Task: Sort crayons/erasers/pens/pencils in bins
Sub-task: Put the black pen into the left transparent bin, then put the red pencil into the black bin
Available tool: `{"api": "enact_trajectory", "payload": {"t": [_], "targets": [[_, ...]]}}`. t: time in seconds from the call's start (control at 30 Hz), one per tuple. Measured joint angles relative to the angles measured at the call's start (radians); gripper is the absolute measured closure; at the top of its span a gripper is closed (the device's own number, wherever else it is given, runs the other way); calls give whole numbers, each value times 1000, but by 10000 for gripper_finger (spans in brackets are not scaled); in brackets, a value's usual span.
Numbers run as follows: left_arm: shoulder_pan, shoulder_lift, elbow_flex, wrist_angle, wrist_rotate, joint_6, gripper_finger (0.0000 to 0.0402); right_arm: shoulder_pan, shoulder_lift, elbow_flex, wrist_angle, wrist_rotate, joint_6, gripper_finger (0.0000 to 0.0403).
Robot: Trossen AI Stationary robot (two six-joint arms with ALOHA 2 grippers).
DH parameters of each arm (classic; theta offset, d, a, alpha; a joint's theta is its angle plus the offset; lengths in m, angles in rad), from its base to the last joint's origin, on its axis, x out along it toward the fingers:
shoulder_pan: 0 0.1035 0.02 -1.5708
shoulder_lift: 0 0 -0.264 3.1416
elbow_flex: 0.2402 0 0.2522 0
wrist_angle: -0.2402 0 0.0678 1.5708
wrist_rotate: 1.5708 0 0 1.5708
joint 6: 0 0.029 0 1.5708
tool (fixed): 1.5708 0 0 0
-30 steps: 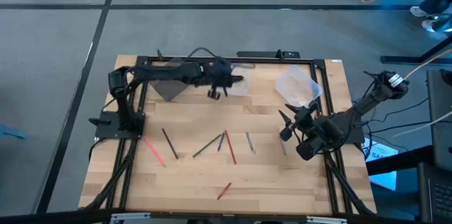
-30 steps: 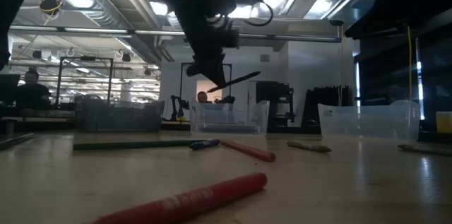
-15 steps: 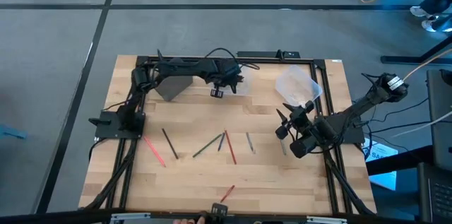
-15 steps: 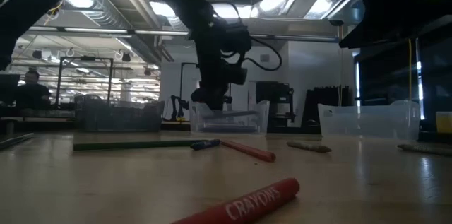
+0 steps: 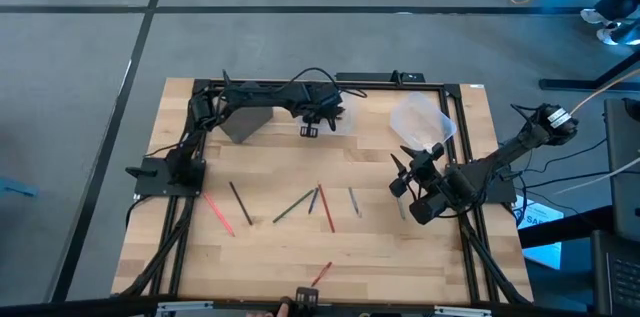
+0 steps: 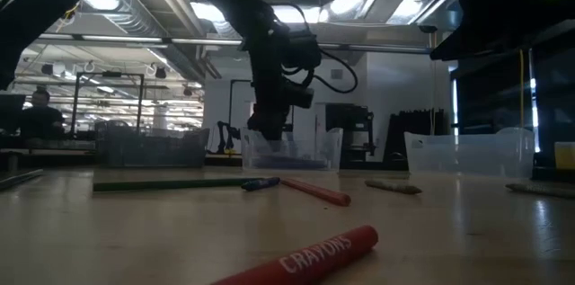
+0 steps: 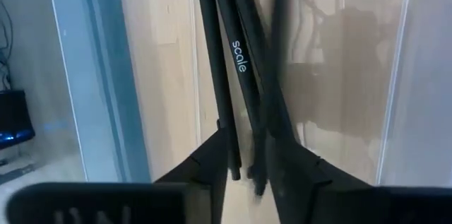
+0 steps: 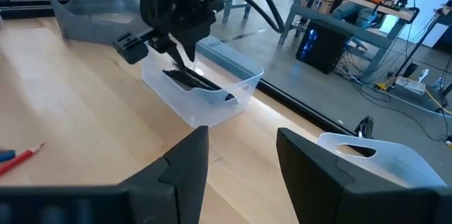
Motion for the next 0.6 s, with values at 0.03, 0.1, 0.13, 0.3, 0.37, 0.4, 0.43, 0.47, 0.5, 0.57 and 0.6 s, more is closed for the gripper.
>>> {"api": "enact_trajectory", "payload": {"t": [0.03, 0.1, 0.13, 0.3, 0.37, 0.4, 0.43, 0.47, 0.5, 0.57, 0.6], "targets": [[0, 0, 0, -4, -1, -8, 303, 0, 0, 0, 0, 0, 0, 230], [-5, 0, 0, -6, -30, -39, 291, 0, 0, 0, 0, 0, 1, 230], [-10, -1, 1, -8, -71, -69, 286, 0, 0, 0, 0, 0, 1, 230], [-56, -1, 94, -169, -219, -162, 278, 0, 0, 0, 0, 0, 2, 230], [-78, -1, 146, -231, -218, -192, 278, -2, 0, 0, 0, -1, 2, 230], [-89, -2, 171, -255, -218, -200, 278, -3, 0, 0, 0, -1, 2, 231], [-101, -6, 193, -277, -218, -206, 278, -3, 0, 0, 0, -1, 2, 231], [-112, -12, 210, -302, -218, -208, 278, -3, 0, 0, 0, -3, 2, 231], [-124, -19, 222, -315, -217, -217, 278, -3, 0, 0, 0, -7, 3, 231], [-146, -45, 227, -334, -209, -233, 278, -3, 0, 0, -1, -21, 3, 231], [-158, -61, 227, -350, -209, -244, 278, -3, 0, 0, 0, -26, 4, 231]]}}
